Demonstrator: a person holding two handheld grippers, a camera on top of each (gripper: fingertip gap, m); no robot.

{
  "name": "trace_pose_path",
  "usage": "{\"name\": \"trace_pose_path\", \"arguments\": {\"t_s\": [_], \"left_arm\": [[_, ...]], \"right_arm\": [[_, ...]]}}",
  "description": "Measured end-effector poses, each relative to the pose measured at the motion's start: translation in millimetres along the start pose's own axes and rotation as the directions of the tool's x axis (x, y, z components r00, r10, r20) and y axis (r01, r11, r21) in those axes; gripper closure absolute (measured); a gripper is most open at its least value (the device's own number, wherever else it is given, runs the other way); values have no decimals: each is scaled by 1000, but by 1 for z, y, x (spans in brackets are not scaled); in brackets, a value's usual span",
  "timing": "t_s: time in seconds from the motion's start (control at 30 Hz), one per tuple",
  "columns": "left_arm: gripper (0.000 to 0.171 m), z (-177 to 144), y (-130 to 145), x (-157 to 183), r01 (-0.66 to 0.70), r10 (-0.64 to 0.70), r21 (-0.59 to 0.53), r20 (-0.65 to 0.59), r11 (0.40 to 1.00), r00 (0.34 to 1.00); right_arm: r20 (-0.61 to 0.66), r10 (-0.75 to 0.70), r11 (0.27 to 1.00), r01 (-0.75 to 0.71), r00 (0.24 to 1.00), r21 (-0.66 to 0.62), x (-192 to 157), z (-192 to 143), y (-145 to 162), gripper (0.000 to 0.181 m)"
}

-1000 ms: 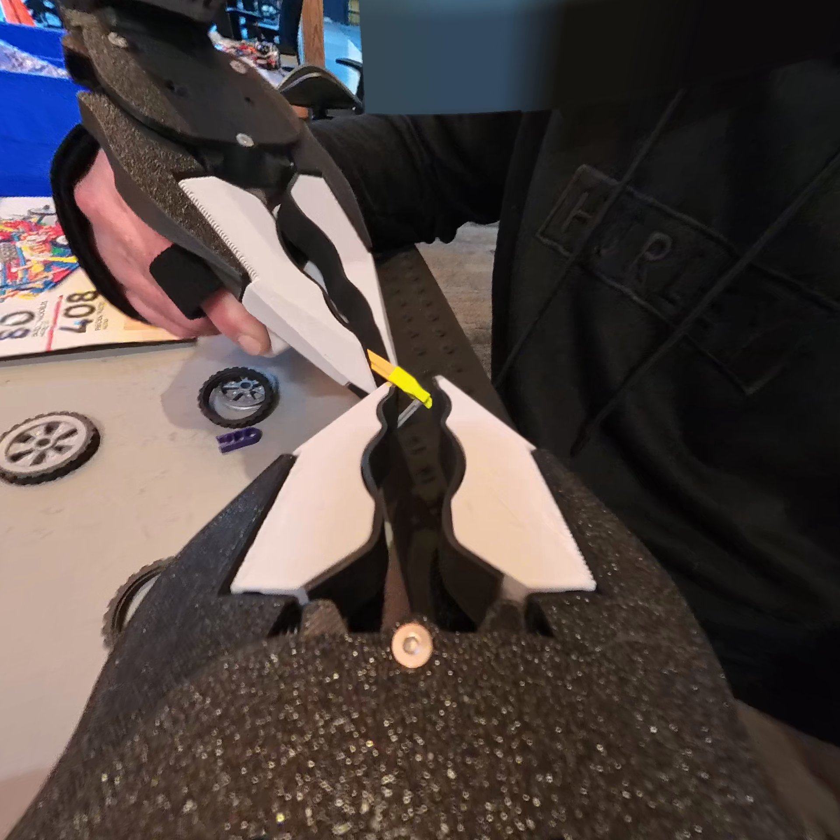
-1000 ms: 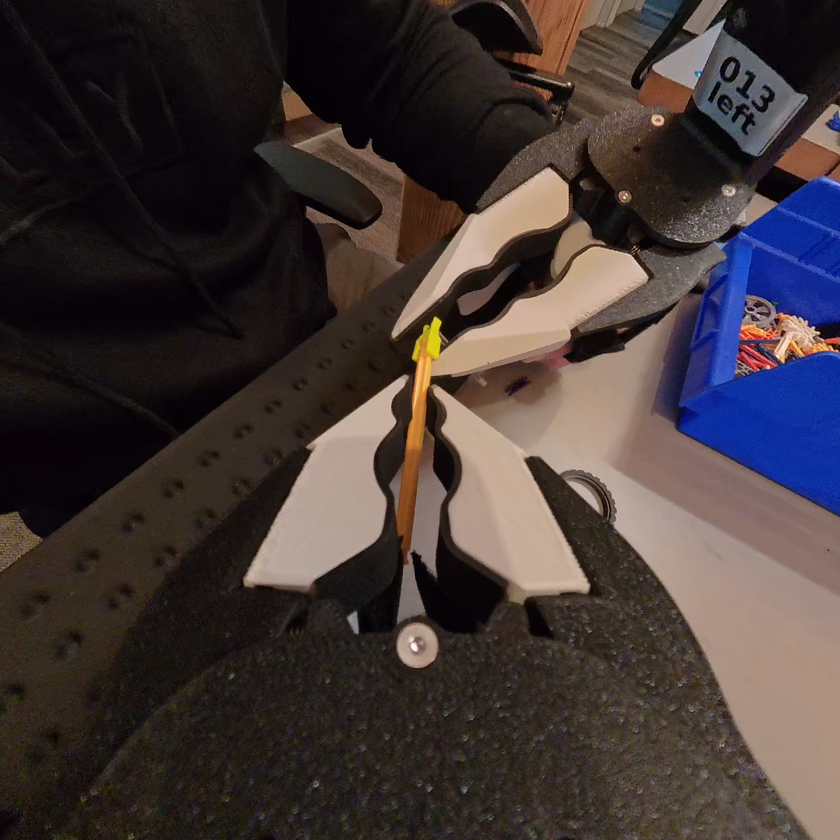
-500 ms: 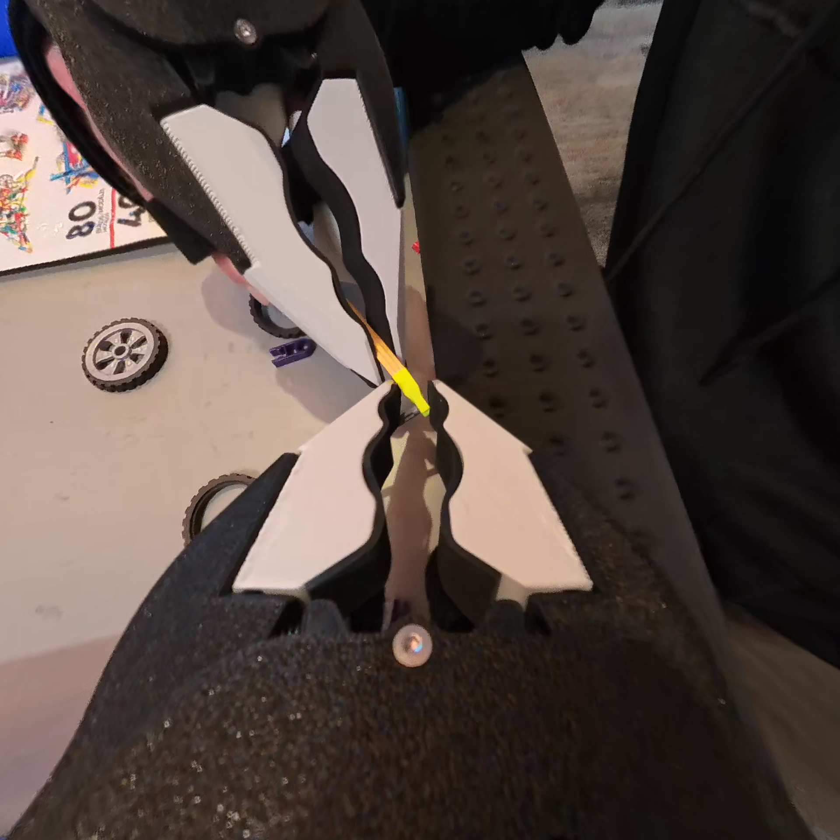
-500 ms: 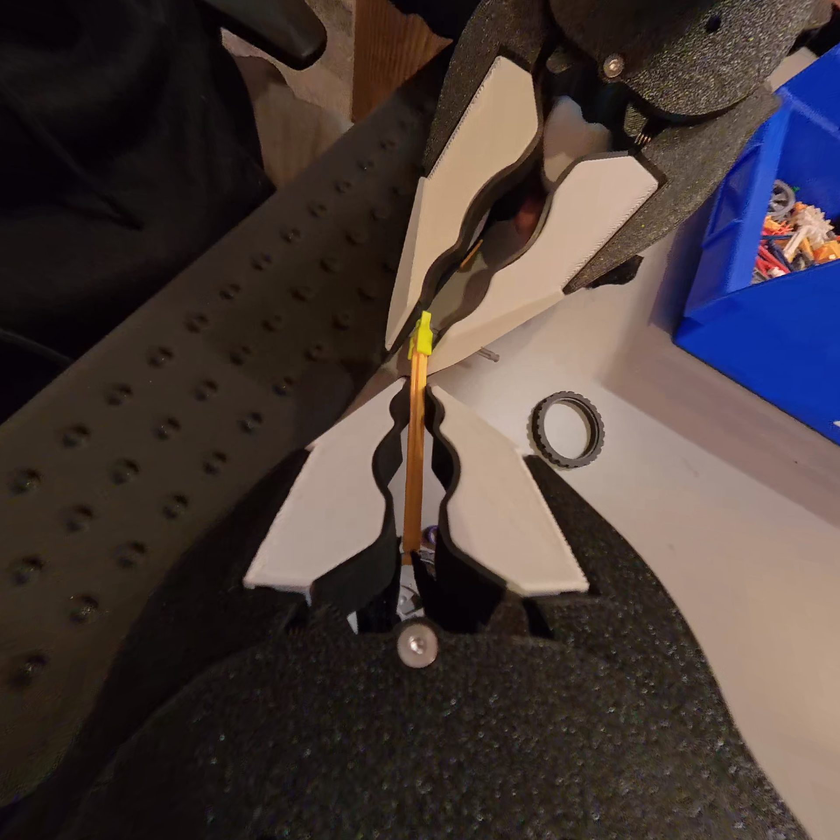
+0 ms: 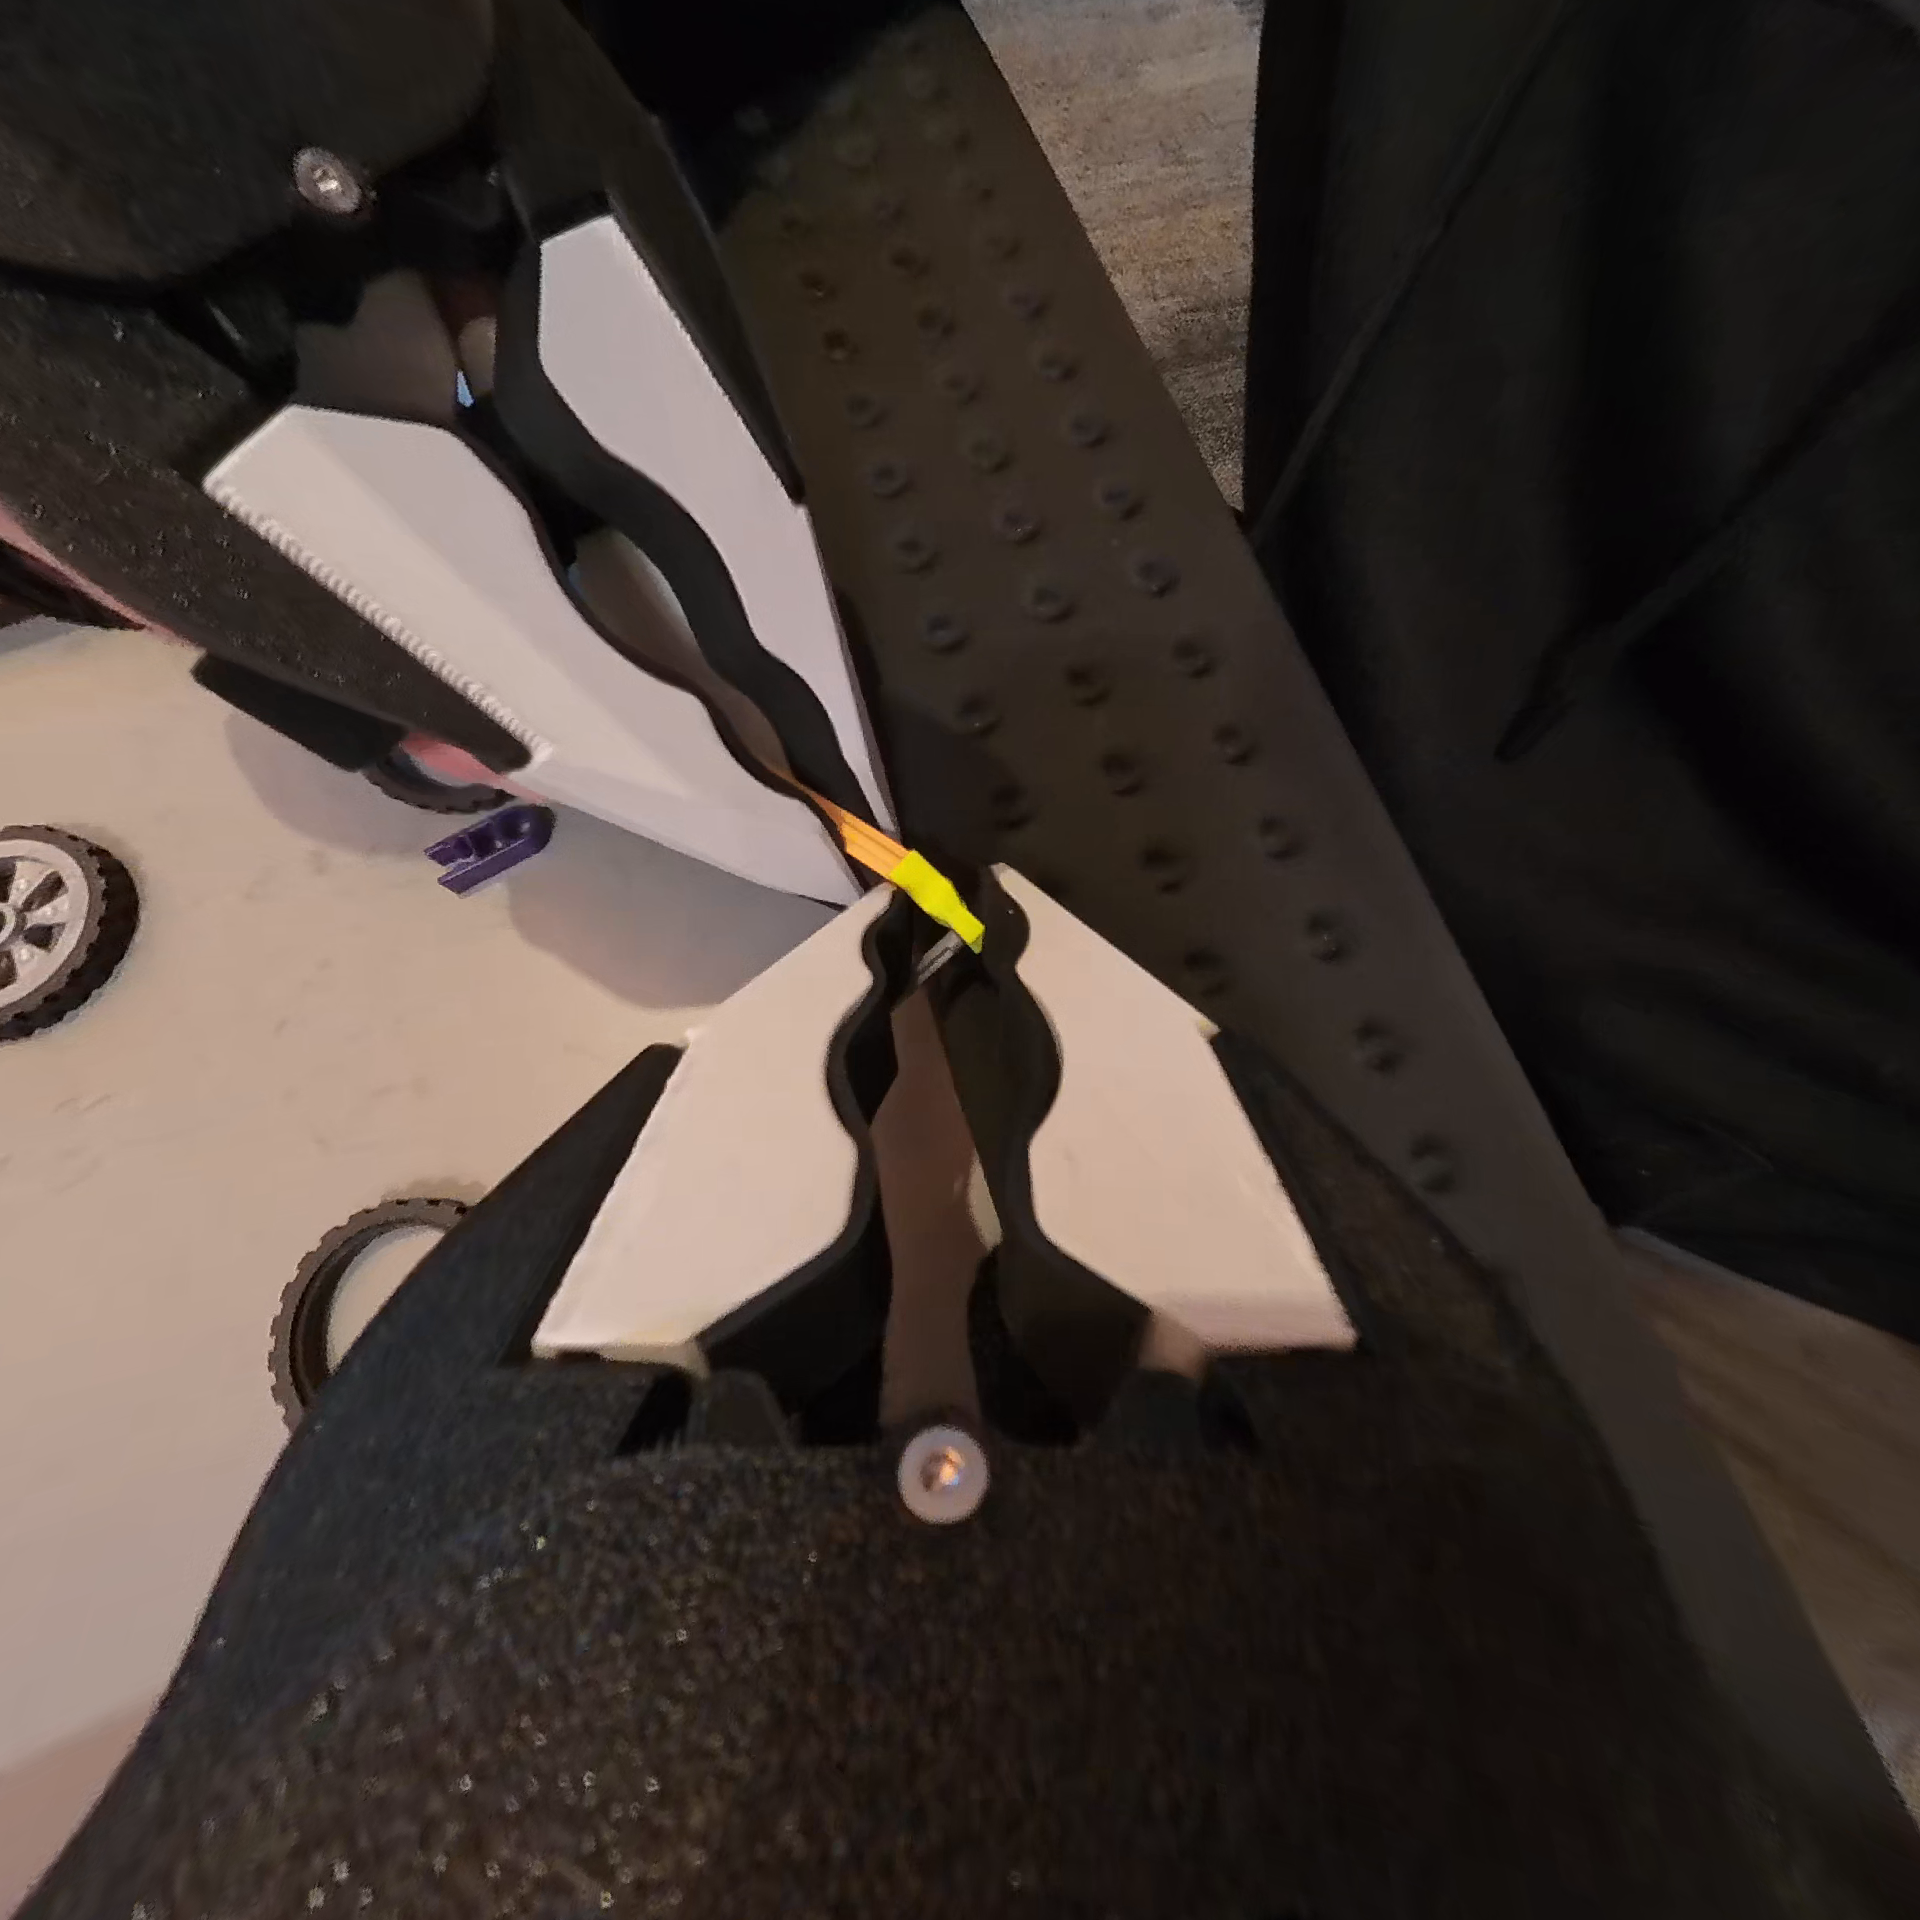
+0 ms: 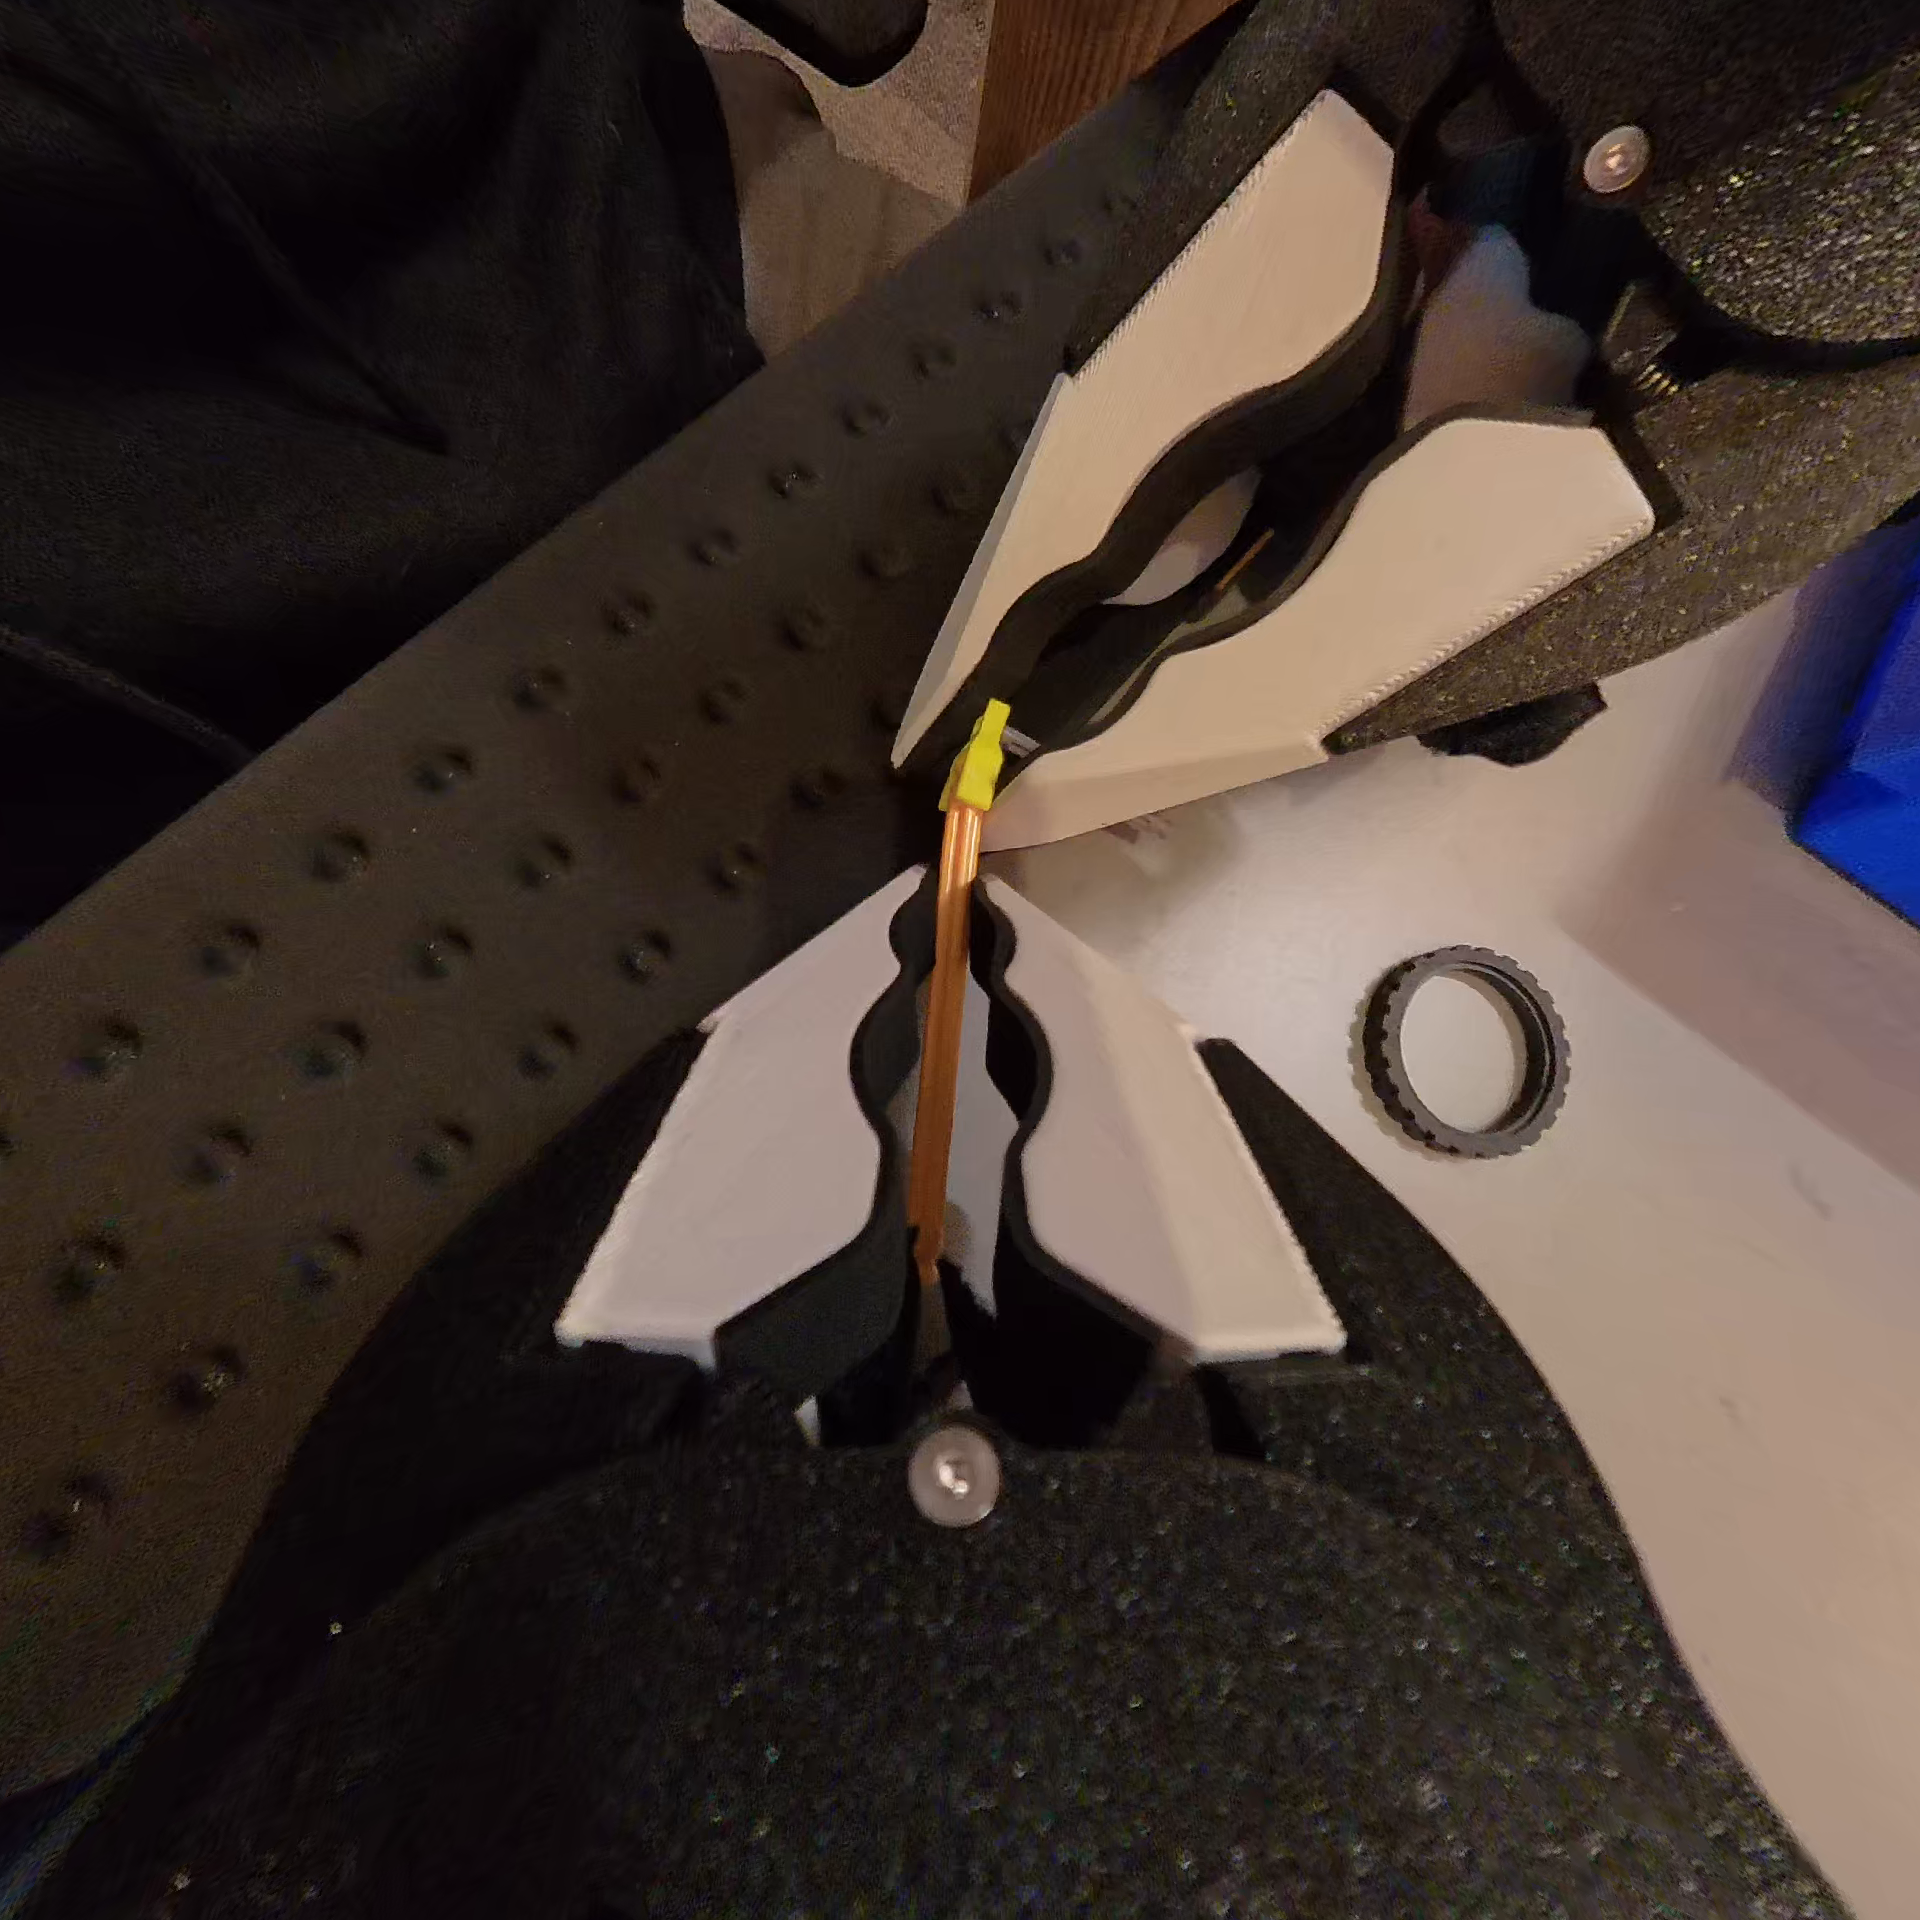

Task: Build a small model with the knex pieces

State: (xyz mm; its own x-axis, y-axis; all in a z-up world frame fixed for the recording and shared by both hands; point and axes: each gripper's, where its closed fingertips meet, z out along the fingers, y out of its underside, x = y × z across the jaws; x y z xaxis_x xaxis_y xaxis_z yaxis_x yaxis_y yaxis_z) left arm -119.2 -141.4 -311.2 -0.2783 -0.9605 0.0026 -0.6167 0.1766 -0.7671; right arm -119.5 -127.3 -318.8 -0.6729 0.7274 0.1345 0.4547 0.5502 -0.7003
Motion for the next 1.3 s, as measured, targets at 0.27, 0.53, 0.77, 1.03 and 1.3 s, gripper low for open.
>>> {"name": "trace_pose_path", "arguments": {"t_s": [0.27, 0.53, 0.77, 1.03, 1.3], "left_arm": [[163, 2, 1, 2, -31, 31, -5, -47, 1000, 998], [163, 3, 1, 3, -32, 32, 1, -111, 999, 993], [162, 1, 1, 2, -4, 6, 20, -115, 1000, 993], [166, -11, 18, -55, 203, -197, -9, 192, 979, 961], [169, -40, 31, -117, 350, -315, 39, 543, 936, 779]], "right_arm": [[17, -8, 1000, 8, 1000, -8, -2, 3, 1, 177], [19, -20, 1000, 20, 1000, -24, -2, 3, 2, 177], [21, 7, 1000, -6, 1000, -12, -2, 2, 1, 177], [-177, 179, 979, -193, 968, -62, 40, -17, 29, 178], [-491, 313, 917, -394, 813, -67, 94, -42, 53, 179]]}}
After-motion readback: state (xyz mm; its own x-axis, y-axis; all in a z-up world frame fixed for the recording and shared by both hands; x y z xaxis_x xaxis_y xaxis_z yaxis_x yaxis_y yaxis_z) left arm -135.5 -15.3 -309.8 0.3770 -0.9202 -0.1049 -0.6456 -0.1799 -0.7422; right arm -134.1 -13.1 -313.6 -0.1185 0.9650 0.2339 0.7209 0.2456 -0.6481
